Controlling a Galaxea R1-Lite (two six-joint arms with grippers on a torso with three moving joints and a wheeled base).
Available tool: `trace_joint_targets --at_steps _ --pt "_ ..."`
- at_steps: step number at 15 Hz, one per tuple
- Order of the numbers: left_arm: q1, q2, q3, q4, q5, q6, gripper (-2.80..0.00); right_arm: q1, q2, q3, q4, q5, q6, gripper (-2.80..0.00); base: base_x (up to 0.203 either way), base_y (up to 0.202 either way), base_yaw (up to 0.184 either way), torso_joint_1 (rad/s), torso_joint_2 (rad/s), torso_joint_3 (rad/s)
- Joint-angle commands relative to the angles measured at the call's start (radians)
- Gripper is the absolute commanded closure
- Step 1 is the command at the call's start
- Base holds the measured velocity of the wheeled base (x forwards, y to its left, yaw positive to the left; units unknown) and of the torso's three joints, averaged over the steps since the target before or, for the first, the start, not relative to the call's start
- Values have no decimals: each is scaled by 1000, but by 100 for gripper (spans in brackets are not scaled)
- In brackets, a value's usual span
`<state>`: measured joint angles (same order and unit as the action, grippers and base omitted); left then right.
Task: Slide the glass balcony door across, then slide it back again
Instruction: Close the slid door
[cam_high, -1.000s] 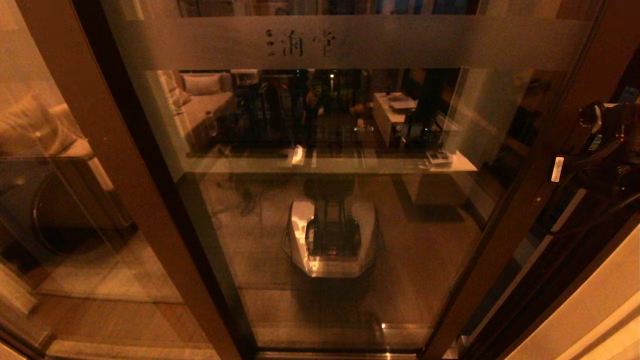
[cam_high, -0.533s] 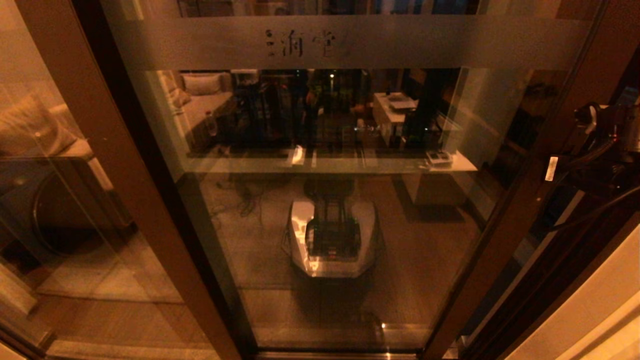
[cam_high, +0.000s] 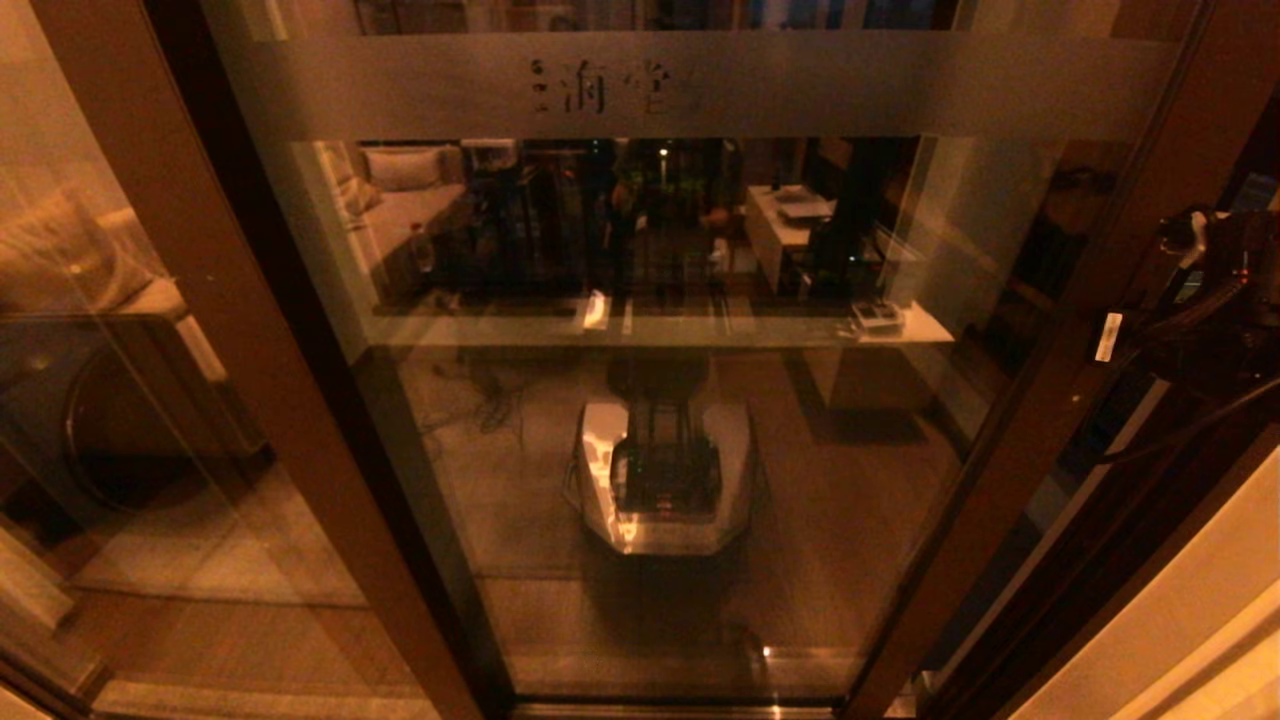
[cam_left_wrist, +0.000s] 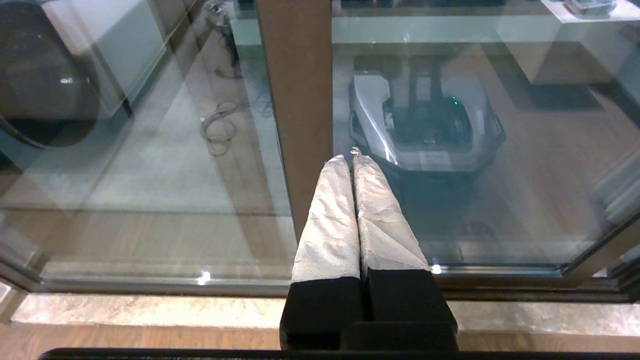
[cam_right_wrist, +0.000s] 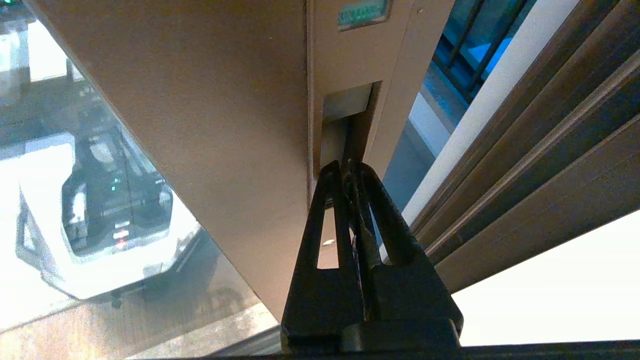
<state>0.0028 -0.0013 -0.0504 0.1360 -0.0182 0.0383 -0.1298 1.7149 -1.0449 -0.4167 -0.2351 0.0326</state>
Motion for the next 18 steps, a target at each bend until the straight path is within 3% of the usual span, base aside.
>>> trace_joint_targets --at_steps 1,18 --pt "0 1 0 1 0 0 0 -6 2 -4 -4 0 -1 0 0 0 0 0 0 0" --pt "0 1 0 1 0 0 0 -82 85 -35 -72 -43 -45 0 0 0 0 0 0 0"
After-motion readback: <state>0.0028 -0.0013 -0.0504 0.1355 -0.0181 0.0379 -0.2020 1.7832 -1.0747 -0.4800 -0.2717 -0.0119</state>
